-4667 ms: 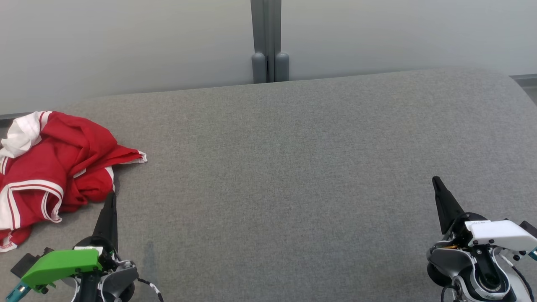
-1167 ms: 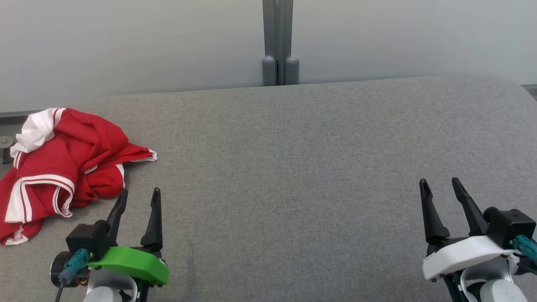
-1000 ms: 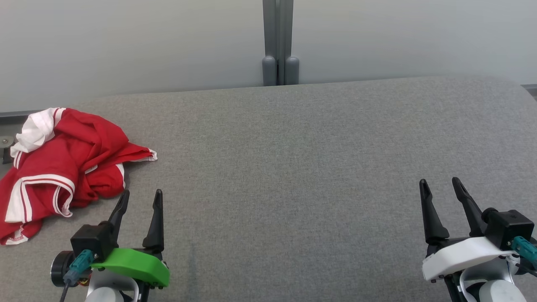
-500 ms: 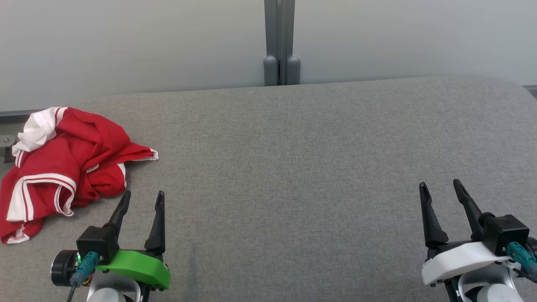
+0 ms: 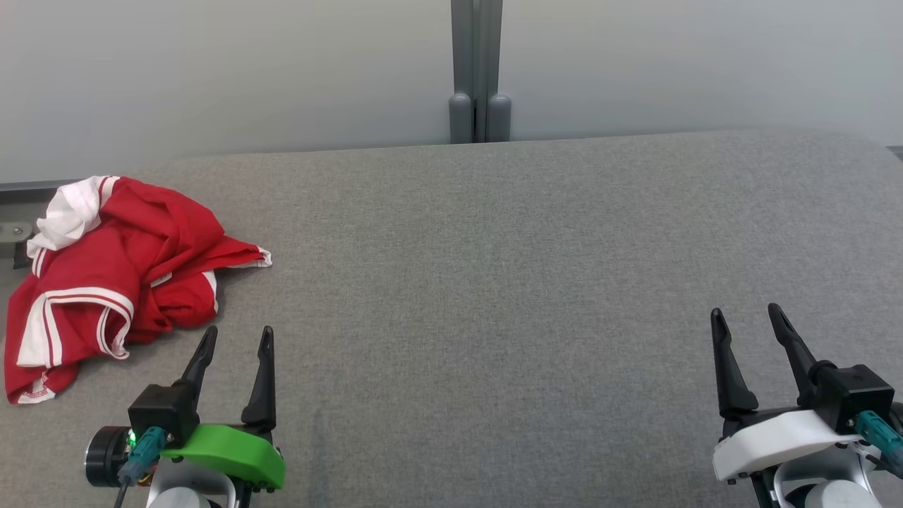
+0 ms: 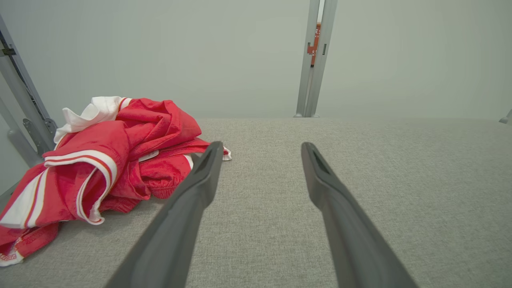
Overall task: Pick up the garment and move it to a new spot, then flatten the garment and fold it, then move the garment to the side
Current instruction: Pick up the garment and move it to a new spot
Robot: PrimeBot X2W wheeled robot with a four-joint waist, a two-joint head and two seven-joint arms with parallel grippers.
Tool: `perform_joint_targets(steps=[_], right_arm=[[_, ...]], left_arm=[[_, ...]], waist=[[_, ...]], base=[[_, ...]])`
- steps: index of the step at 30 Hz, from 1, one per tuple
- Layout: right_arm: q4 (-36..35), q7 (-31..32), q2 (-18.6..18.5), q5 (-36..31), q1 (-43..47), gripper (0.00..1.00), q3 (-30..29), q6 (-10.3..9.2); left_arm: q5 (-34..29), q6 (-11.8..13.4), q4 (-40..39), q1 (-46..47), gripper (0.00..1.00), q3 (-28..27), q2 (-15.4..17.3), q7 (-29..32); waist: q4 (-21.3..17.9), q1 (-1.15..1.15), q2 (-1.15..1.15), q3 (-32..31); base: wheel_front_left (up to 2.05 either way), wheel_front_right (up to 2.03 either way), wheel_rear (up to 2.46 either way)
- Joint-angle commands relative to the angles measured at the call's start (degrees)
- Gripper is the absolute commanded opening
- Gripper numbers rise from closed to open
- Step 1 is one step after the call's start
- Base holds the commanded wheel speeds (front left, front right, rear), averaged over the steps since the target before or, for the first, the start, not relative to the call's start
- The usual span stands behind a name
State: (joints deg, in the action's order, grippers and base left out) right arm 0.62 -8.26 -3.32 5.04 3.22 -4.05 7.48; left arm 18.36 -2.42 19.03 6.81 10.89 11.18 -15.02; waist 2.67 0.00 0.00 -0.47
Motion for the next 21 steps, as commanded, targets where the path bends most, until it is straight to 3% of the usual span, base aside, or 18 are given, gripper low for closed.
perform_joint_targets(steps=[1,8,21], right_arm=[[-0.1,-0.4,0.0,0.2,0.5,1.00,-0.1,0.02],[-1.1,-0.1,0.1,0.0,0.3,1.00,0.6,0.02],[-3.1,0.8,0.3,0.7,-1.3,1.00,2.7,0.01]], left_arm=[[0.5,0.2,0.2,1.0,1.00,-0.2,-0.1,-0.2],[0.9,0.5,0.4,1.8,1.00,-0.4,-0.2,-0.2],[1.9,1.8,-0.1,2.6,1.00,-3.5,1.1,-0.2]], waist=[[0.4,0.00,0.00,0.0],[4.2,0.00,0.00,0.2],[18.5,0.00,0.00,1.3]], base=[[0.00,0.00,0.00],[0.00,0.00,0.00],[0.00,0.00,0.00]])
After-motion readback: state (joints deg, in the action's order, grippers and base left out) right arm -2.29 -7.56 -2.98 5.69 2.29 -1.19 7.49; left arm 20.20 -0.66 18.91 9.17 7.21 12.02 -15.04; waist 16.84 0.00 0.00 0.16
